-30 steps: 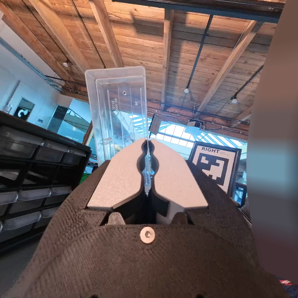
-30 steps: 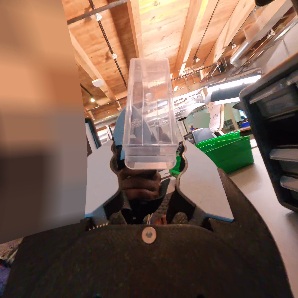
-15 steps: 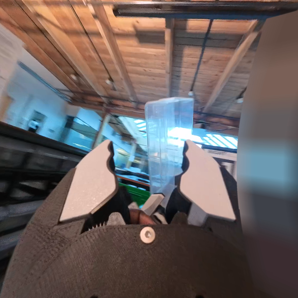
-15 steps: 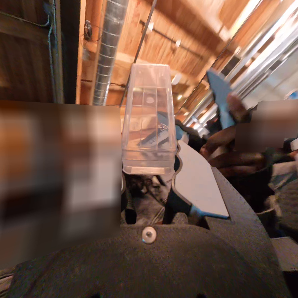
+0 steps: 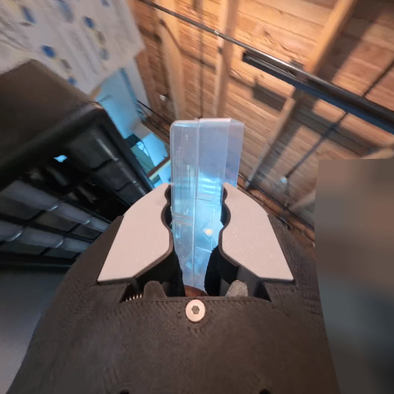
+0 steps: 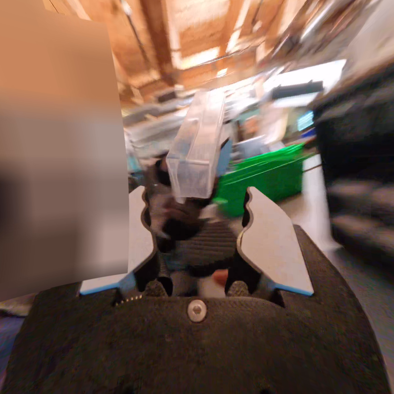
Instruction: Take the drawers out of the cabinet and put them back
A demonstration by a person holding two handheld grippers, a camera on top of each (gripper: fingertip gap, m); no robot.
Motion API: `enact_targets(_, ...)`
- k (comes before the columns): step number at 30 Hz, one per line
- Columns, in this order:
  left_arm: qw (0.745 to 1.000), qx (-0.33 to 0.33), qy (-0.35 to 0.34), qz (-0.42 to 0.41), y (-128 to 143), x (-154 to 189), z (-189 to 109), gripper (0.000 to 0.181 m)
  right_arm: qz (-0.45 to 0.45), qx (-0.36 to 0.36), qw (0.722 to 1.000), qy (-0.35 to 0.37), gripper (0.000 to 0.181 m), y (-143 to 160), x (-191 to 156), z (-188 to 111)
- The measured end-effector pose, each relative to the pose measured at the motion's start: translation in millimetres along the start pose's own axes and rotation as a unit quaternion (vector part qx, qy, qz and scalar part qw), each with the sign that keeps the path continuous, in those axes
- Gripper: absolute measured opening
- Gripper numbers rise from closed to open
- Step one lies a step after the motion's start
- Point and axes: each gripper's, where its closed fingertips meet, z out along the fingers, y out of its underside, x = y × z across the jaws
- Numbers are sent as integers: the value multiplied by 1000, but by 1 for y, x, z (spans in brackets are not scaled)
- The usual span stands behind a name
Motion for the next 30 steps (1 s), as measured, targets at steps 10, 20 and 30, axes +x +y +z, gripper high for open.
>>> enact_targets(10, 986, 56, -95, -122, -8, -29, -5, 43, -872, -144, 453, 119, 80, -7, 7, 10)
enact_targets(20, 983, 20, -120, -136, 8, -34, 0, 43, -949, -156, 264, 75, 48, -3, 14, 31)
enact_targets(30, 979, -114, -109, 130, 17, -22, 14, 56, -860, -199, 418, 214, 45, -31, 26, -20)
